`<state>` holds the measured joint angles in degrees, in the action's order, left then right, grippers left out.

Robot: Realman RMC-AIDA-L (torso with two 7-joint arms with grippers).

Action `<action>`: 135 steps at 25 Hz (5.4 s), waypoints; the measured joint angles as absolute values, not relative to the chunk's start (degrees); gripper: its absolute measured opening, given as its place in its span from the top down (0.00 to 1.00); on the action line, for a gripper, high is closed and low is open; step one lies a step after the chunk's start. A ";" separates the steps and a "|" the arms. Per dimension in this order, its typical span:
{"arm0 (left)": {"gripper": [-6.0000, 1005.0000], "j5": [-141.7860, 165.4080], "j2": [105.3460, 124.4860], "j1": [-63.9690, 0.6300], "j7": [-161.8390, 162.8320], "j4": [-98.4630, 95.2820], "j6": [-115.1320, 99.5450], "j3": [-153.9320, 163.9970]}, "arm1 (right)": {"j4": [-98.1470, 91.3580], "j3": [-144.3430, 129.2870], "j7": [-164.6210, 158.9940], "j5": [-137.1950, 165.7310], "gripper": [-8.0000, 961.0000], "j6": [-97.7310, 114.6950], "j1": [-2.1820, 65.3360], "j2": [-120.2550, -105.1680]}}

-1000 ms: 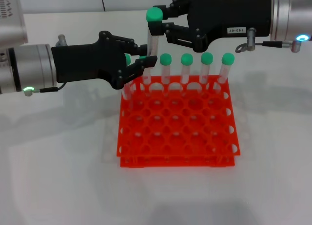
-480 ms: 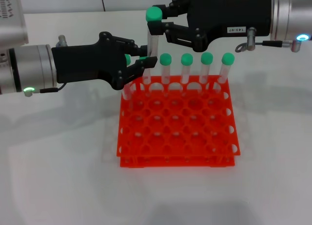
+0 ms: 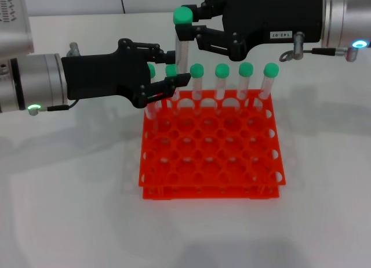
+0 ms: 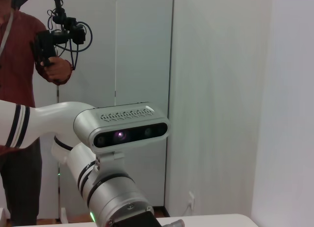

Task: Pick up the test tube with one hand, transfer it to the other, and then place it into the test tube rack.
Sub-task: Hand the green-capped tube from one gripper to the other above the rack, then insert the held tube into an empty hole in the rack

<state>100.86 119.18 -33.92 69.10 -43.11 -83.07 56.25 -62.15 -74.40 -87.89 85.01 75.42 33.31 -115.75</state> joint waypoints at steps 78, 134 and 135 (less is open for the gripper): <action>0.11 123.59 117.19 -16.99 98.52 -73.73 -99.62 51.66 | -54.86 -90.79 -86.45 77.69 0.72 58.37 33.28 -116.01; 0.11 124.99 117.48 -17.84 97.99 -73.21 -98.59 52.03 | -48.26 -94.06 -84.26 75.40 0.72 55.00 34.53 -116.19; 0.11 125.14 117.52 -17.91 97.99 -73.19 -98.58 52.03 | -48.18 -94.34 -84.26 75.40 0.72 54.61 34.68 -116.18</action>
<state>125.14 117.52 -17.91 97.99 -73.19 -98.58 52.03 -48.18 -94.34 -84.26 75.40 54.61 34.68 -116.18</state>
